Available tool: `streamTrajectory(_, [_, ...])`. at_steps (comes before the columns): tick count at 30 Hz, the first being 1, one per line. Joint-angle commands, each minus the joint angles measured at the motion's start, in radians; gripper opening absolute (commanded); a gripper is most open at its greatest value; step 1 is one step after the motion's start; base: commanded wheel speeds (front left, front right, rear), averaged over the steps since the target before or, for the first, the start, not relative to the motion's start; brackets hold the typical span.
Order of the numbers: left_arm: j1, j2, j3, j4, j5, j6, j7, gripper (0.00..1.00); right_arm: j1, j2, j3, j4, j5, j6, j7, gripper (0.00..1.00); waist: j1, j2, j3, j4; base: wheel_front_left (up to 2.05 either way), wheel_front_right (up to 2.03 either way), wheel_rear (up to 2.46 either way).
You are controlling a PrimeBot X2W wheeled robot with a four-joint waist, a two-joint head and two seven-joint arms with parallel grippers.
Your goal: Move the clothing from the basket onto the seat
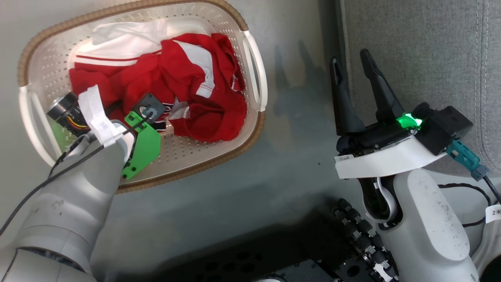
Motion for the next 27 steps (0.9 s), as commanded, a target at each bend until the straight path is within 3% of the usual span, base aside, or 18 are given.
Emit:
streamTrajectory(1, [-0.024, 0.018, 0.001, 0.001, -0.004, 0.004, 0.025, 1.00, -0.016, 0.000, 0.010, -0.007, 0.010, 0.000, -0.003, 1.00, 0.0000, -0.0001, 0.038, -0.032, 0.00, 0.00, 0.00])
streamTrajectory(17, [-0.069, 0.052, 0.005, 0.004, -0.045, 0.016, 0.238, 1.00, -0.007, 0.000, 0.039, -0.015, 0.024, 0.000, -0.003, 1.00, 0.0000, -0.0001, 0.078, -0.059, 0.00, 0.00, 0.00])
streamTrajectory(18, [-0.066, 0.051, 0.010, 0.005, -0.053, 0.014, 0.251, 0.85, -0.007, 0.000, 0.038, -0.014, 0.023, 0.000, -0.003, 1.00, 0.0000, -0.0001, 0.077, -0.059, 0.00, 0.00, 0.00])
streamTrajectory(20, [-0.060, 0.049, 0.012, 0.007, -0.070, 0.010, 0.274, 0.00, -0.013, 0.000, 0.035, -0.014, 0.022, 0.000, -0.003, 1.00, 0.0000, -0.0001, 0.076, -0.058, 0.00, 0.00, 0.00])
streamTrajectory(27, [-0.062, 0.057, 0.018, 0.006, -0.105, 0.005, 0.276, 0.00, -0.037, 0.000, 0.032, -0.014, 0.010, 0.000, -0.003, 1.00, 0.0000, -0.0001, 0.064, -0.050, 0.00, 0.00, 0.00])
